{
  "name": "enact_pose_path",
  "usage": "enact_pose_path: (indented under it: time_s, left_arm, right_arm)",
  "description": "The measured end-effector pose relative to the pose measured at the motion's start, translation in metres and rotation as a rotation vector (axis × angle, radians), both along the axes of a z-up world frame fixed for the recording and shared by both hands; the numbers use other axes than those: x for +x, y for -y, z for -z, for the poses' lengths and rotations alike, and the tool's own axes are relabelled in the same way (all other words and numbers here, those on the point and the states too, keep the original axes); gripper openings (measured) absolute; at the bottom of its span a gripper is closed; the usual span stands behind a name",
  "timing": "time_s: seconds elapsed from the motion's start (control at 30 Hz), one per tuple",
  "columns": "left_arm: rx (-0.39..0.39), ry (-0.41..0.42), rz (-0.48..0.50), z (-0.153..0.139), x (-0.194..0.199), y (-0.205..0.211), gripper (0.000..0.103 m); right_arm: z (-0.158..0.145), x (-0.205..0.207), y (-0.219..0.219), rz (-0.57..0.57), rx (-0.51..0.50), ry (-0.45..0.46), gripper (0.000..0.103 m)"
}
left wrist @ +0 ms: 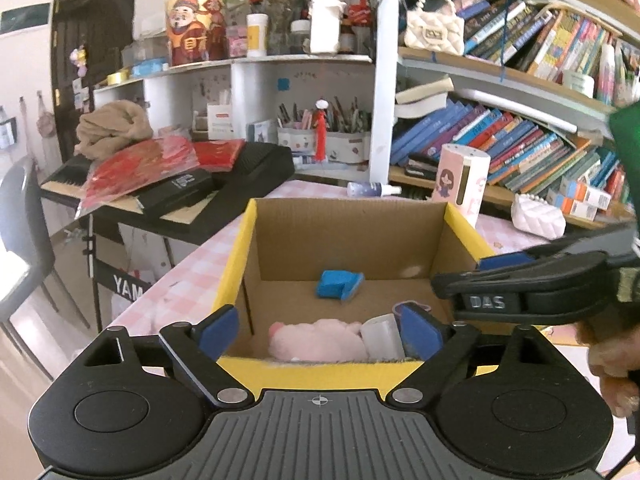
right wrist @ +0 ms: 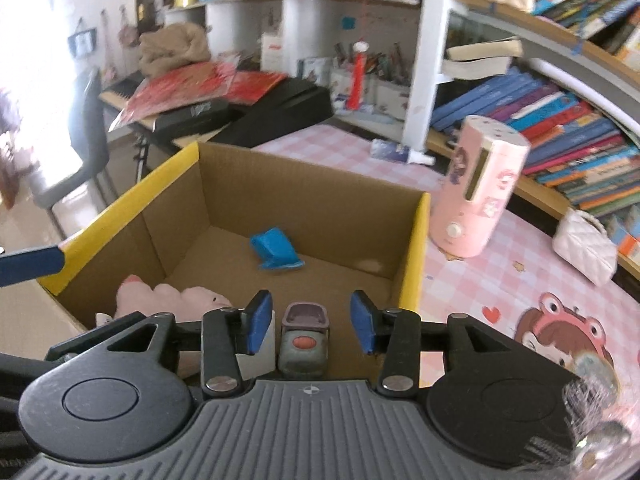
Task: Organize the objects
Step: 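Lower the charger into the box and open the left tool while the right tool releases the blue toy, then lift both open tools out of the box and move toward the tape roll and pig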
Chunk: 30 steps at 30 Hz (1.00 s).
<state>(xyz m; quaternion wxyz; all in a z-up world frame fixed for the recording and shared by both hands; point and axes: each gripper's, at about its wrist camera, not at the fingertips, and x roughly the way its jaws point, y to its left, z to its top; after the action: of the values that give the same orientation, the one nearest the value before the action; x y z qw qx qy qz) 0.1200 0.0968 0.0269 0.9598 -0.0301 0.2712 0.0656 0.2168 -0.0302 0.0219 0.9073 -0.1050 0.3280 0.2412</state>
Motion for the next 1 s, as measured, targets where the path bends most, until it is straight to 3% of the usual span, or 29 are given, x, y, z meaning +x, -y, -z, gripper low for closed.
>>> enact_pose_path:
  time_s: [0.33,0.67,1.0]
  left_arm:
    - [-0.008,0.010,-0.057,-0.005,-0.037,-0.010,0.094]
    - [-0.007,-0.040,-0.020,0.003,-0.074,-0.007,0.094]
    - [0.000,-0.099,0.007,0.011,-0.103,-0.005,0.096]
  right_arm:
    - [-0.006,-0.062,0.026,0.147,0.015,0.099,0.056]
    - [0.012,-0.119,0.036,0.237,-0.003,0.081,0.068]
    - [0.027,-0.164,0.027,0.248,-0.049,0.067,0.081]
